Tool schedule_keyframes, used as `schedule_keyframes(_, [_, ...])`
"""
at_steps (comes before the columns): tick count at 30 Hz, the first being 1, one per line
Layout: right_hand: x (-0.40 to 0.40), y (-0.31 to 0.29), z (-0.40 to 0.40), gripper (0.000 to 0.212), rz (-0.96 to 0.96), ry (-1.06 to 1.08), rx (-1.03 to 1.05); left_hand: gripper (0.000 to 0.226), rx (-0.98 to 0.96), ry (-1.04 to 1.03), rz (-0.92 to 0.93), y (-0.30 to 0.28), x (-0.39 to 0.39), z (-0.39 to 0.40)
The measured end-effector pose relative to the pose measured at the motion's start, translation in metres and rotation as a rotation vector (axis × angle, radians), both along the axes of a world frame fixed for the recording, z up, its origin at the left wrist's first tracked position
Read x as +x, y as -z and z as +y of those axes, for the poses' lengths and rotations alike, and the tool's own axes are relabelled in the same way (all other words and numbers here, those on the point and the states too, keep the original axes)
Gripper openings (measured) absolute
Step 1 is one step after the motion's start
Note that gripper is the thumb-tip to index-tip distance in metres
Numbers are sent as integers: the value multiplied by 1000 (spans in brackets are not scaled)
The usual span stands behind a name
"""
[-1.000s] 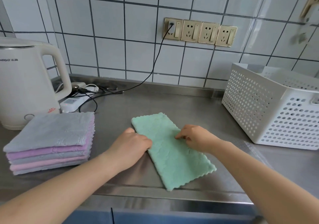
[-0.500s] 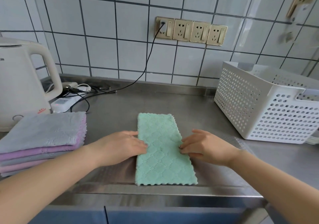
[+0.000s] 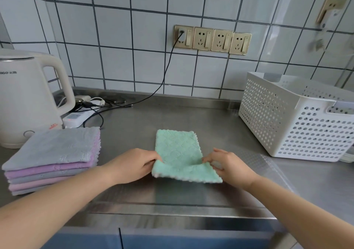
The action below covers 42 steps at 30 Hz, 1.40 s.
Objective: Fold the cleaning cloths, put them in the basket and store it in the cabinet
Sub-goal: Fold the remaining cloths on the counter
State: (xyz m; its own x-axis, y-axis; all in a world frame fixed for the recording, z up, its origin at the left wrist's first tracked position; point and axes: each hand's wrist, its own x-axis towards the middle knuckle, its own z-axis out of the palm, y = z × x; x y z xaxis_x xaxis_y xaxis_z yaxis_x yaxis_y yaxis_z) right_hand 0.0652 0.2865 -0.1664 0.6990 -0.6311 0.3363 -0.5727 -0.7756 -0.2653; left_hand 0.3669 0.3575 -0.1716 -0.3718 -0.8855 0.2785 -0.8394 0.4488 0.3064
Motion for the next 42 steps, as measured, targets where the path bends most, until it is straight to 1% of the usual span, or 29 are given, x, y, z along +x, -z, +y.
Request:
schedule_keyframes(3, [7, -10, 5, 24, -171, 142, 291, 21, 100, -99, 230, -5, -4, -1])
schedule_keyframes(4, [11, -13, 4, 22, -226, 175, 374, 18, 127, -122, 306, -7, -6, -2])
schedule_keyframes(6, [18, -18, -1, 17, -361, 225, 510, 16, 201, -172, 470, -9, -11, -7])
schedule_keyframes(8, [27, -20, -8, 18, -503, 293, 672, 13, 254, -236, 559, -12, -16, -13])
schedule_keyframes(9, [31, -22, -10, 17, -530, 338, 749, 19, 278, -269, 596, -13, -19, -16])
schedule_keyframes(11, [40, -22, -15, 18, -511, 434, 851, 43, 314, -342, 663, -12, -23, -23])
schedule_keyframes(12, [44, -22, -17, 20, -501, 473, 879, 55, 327, -370, 666, -10, -24, -26])
schedule_keyframes(14, [50, -20, -21, 32, -526, 531, 902, 64, 352, -401, 662, -7, -25, -33])
schedule_keyframes(16, [52, -18, -23, 43, -565, 540, 879, 60, 376, -407, 669, -9, -26, -36])
schedule_keyframes(17, [54, -18, -23, 46, -535, 524, 835, 55, 386, -408, 654, -10, -27, -38])
schedule_keyframes(19, [55, -16, -24, 51, -345, 480, 651, 48, 373, -388, 514, -13, -29, -40])
schedule_keyframes(21, [57, -15, -24, 54, -168, 455, 460, 47, 348, -375, 349, -15, -29, -44])
schedule_keyframes(23, [59, -16, -24, 55, -133, 439, 367, 49, 344, -374, 301, -15, -28, -48])
schedule_keyframes(26, [61, -15, -30, 56, -141, 461, 350, 51, 337, -388, 295, -14, -28, -53])
schedule_keyframes(29, [65, -11, -36, 55, -39, 489, 391, 52, 374, -410, 224, -13, -29, -56])
schedule_keyframes(31, [65, -13, -38, 56, -16, 525, 392, 54, 373, -438, 162, -15, -29, -57])
schedule_keyframes(32, [65, -16, -38, 57, -33, 553, 355, 56, 330, -469, 116, -18, -29, -57])
schedule_keyframes(34, [67, -22, -38, 55, -74, 588, 178, 54, 163, -532, 9, -23, -30, -58])
schedule_keyframes(36, [81, -26, -39, 51, -86, 534, 14, 46, 26, -517, -76, -24, -37, -66])
schedule_keyframes(37, [92, -27, -39, 49, -61, 492, -13, 43, 2, -492, -121, -23, -43, -70])
schedule_keyframes(39, [113, -20, -39, 46, 50, 439, 0, 37, 27, -434, -208, -16, -57, -79])
schedule_keyframes(40, [121, -15, -40, 45, 122, 434, 22, 37, 65, -409, -234, -10, -63, -83])
schedule_keyframes(42, [128, 0, -43, 46, 241, 435, 81, 46, 145, -369, -246, 2, -68, -87])
